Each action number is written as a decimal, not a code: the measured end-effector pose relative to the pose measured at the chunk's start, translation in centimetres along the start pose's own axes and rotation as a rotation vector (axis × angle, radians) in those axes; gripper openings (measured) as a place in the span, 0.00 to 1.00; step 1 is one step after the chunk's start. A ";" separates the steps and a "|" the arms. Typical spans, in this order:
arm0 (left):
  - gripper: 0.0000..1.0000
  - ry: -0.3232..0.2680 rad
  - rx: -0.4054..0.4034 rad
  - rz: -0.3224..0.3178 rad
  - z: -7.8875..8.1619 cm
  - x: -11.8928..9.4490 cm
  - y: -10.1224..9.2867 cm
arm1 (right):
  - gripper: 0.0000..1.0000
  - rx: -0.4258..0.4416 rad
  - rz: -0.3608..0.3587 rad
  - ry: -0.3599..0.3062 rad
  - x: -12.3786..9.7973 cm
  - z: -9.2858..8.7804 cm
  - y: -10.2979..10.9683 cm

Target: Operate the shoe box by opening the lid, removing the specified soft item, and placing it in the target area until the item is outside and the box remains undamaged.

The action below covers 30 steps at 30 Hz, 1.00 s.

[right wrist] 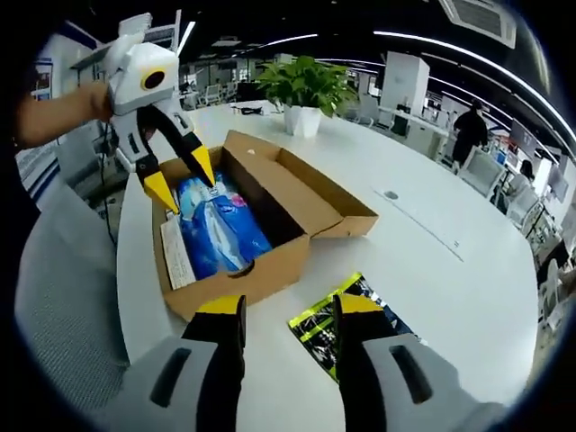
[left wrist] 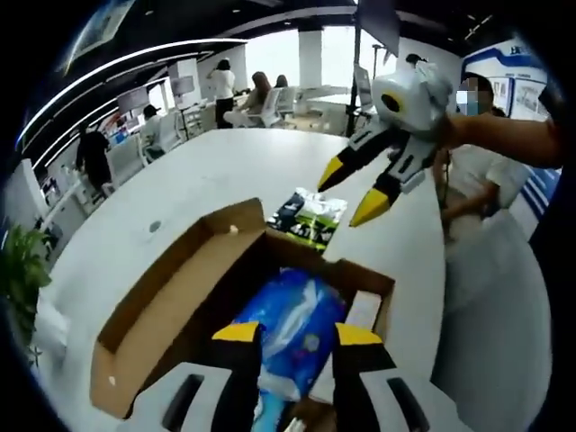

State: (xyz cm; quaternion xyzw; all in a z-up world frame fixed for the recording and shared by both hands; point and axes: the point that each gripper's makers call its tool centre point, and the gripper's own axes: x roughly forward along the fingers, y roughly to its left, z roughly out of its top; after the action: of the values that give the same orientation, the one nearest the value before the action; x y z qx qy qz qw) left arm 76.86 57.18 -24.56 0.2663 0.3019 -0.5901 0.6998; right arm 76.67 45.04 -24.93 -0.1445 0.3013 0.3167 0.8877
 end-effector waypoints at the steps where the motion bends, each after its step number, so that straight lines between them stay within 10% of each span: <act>1: 0.28 0.004 0.007 -0.010 0.0 0.2 -0.1 | 0.36 -0.009 0.008 0.001 0.3 0.1 0.2; 30: 0.03 0.152 0.097 -0.122 -1.4 3.6 -1.0 | 0.30 -0.151 0.131 0.024 4.4 2.9 3.8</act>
State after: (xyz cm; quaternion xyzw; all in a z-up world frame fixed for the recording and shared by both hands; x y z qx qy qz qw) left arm 76.13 55.62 -28.16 0.3252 0.3409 -0.6234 0.6240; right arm 78.21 51.32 -25.64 -0.1949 0.2960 0.3944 0.8479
